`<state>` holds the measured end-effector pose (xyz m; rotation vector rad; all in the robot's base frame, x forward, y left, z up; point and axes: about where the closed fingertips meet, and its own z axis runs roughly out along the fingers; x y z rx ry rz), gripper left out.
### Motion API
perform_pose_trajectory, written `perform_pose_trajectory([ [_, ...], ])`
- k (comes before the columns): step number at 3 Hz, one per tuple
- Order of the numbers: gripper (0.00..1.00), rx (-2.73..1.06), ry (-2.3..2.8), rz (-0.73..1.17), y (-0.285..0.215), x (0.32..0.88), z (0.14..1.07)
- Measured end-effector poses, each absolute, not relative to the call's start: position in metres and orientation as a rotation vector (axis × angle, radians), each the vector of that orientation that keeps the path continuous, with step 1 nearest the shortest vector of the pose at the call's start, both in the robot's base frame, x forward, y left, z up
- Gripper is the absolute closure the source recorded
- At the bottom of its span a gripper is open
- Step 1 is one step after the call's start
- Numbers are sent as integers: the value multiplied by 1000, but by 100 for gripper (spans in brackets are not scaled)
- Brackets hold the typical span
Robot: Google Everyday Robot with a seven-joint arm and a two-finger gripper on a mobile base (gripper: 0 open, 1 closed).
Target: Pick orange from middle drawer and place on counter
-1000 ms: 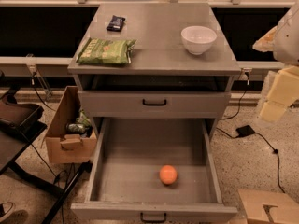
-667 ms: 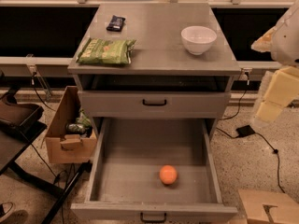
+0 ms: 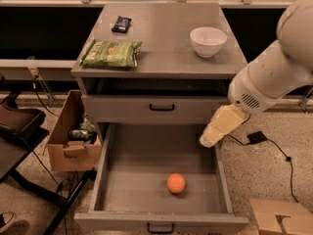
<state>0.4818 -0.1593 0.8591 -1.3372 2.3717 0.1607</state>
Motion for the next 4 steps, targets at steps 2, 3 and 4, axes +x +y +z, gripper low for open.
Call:
perform_pose_trajectory([
  [2,0,-1130,2410,84,-132,541,823],
  [3,0,-1130,2410,85,-132,540,823],
  [4,0,-1107,2442,127,-134,544,795],
])
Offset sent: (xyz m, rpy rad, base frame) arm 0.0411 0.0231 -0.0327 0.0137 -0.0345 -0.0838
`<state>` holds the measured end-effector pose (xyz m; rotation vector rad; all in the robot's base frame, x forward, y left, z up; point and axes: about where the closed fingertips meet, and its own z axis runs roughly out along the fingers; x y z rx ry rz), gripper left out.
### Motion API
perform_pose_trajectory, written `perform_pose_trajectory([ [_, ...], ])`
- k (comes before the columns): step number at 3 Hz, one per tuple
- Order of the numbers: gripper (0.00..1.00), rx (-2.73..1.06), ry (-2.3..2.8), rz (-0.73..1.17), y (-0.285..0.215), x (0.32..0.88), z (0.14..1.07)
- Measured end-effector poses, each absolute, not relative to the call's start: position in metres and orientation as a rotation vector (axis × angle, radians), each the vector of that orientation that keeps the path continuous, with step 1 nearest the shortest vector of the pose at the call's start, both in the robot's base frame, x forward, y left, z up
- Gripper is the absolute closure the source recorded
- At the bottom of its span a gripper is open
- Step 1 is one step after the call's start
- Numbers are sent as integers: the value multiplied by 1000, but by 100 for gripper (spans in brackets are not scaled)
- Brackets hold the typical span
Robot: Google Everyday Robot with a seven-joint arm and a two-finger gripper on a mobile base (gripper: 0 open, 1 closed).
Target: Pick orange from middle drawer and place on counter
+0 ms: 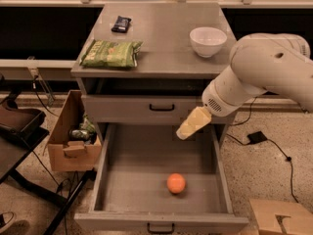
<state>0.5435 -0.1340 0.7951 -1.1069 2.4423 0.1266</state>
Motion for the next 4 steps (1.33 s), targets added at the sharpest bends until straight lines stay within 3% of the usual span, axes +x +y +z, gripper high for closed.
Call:
perform_pose_trajectory([
  [4,0,-1301,2379,364,-206,542,557],
])
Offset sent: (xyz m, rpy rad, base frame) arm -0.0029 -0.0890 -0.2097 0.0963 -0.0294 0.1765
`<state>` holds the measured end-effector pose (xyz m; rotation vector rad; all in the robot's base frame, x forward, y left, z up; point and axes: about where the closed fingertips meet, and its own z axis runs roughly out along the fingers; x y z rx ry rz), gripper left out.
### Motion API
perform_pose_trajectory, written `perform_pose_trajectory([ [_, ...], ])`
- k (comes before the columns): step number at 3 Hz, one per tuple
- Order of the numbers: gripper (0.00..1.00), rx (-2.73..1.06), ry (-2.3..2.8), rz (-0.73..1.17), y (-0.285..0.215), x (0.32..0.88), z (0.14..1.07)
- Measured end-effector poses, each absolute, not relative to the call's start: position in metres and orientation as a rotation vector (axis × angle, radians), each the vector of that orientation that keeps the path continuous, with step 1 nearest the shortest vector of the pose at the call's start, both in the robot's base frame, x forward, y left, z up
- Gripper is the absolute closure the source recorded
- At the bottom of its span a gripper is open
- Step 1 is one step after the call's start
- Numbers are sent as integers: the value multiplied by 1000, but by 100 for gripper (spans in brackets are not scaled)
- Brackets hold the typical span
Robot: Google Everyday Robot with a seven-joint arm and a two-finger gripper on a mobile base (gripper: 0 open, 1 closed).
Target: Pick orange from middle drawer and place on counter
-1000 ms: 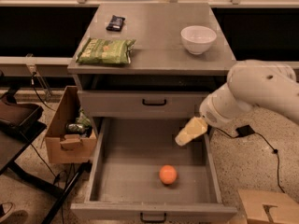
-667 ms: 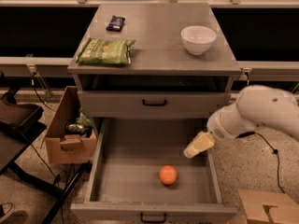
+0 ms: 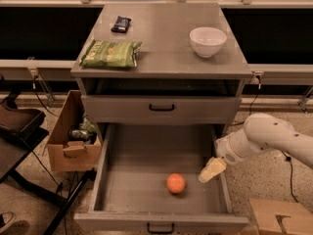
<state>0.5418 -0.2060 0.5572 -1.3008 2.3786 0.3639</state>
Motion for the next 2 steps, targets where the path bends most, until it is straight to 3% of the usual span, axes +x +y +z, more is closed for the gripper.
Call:
perform_pose_trajectory([
  [2,0,-1349,2321,378,-195,547,528],
])
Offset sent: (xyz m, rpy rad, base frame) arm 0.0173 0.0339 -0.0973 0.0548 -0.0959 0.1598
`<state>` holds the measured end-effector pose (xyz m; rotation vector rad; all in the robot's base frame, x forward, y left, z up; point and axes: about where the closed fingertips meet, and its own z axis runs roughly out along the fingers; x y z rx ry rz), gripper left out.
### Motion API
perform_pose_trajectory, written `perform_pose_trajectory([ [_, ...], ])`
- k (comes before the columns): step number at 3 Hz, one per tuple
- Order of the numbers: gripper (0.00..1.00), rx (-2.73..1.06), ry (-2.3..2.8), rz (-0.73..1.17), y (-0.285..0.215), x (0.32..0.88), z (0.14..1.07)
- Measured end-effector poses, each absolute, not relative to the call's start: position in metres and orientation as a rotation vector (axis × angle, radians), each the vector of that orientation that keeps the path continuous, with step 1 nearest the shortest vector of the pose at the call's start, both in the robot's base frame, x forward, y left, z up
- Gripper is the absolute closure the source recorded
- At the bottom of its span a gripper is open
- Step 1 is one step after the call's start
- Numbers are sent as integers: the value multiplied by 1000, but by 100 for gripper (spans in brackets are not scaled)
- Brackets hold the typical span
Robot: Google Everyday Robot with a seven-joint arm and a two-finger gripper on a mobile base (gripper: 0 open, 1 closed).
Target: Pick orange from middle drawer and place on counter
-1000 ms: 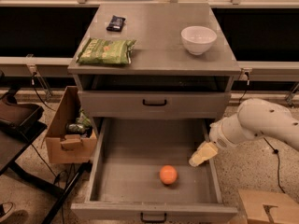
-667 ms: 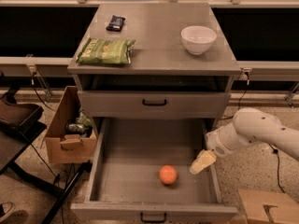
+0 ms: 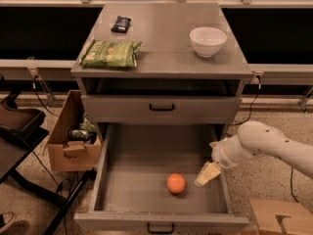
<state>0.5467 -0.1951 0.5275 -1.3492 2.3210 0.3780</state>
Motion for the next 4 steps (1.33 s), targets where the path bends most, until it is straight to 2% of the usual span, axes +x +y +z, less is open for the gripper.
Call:
perform_pose_trajectory([
  [4,0,-1652,1932,497,-150,555,402],
])
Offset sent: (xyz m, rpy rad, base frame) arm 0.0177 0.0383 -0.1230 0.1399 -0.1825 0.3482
